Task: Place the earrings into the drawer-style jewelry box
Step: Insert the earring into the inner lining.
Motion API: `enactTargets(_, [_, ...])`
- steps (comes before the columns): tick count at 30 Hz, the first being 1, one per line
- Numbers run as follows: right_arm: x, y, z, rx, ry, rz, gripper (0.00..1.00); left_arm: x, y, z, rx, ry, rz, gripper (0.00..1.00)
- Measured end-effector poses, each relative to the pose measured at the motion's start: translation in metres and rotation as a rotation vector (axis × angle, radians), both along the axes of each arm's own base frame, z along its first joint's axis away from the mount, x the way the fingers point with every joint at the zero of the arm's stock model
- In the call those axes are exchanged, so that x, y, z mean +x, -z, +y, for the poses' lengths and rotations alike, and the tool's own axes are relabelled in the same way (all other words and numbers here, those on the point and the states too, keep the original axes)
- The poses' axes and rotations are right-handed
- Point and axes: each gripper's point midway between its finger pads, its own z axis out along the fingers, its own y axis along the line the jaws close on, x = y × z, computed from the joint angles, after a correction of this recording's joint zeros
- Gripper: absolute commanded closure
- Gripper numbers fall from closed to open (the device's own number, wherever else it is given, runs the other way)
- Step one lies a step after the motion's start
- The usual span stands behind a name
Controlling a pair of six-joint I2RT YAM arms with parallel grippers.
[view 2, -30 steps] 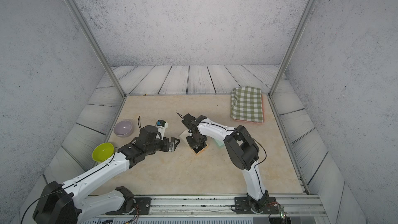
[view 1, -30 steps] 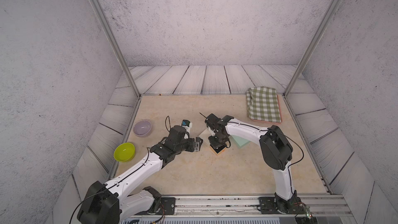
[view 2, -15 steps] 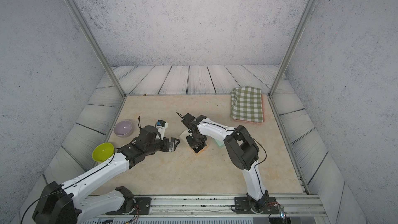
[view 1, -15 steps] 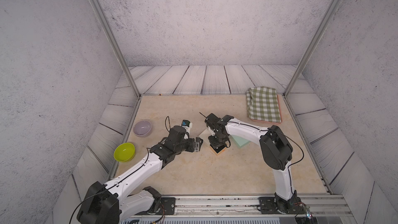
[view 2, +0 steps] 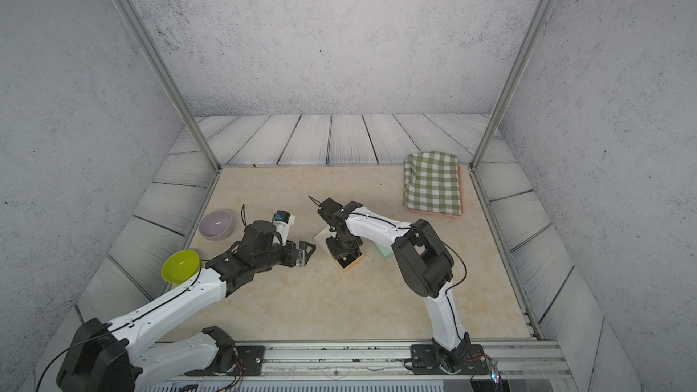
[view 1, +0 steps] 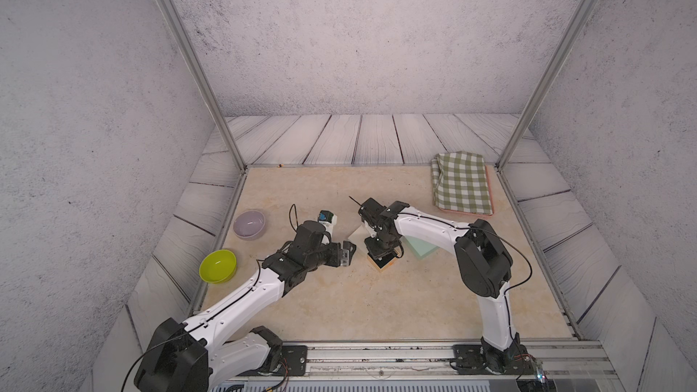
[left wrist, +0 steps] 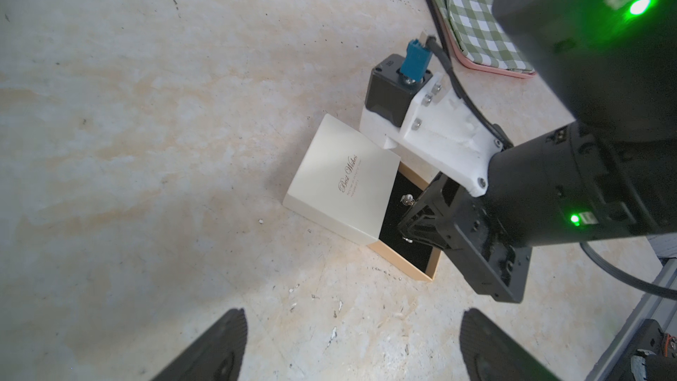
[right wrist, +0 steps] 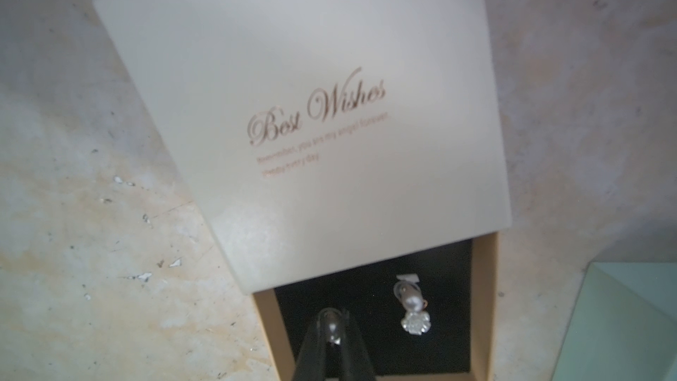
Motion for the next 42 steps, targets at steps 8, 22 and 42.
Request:
enactTargets(8, [0.000,0.002,0.001,-0.001,0.000,0.001,0.93,-0.001,0.000,0.000,-0.003,0.001,0.003,0.06])
enactTargets(22, [0.001,0.001,0.002,0.005,0.002,-0.004,0.94,-0.002,0.001,-0.001,-0.011,0.004,0.006,0.06])
enactTargets(42, [0.007,0.002,0.011,0.032,0.010,-0.027,0.94,-0.004,-0.001,-0.001,-0.022,0.008,0.004,0.06])
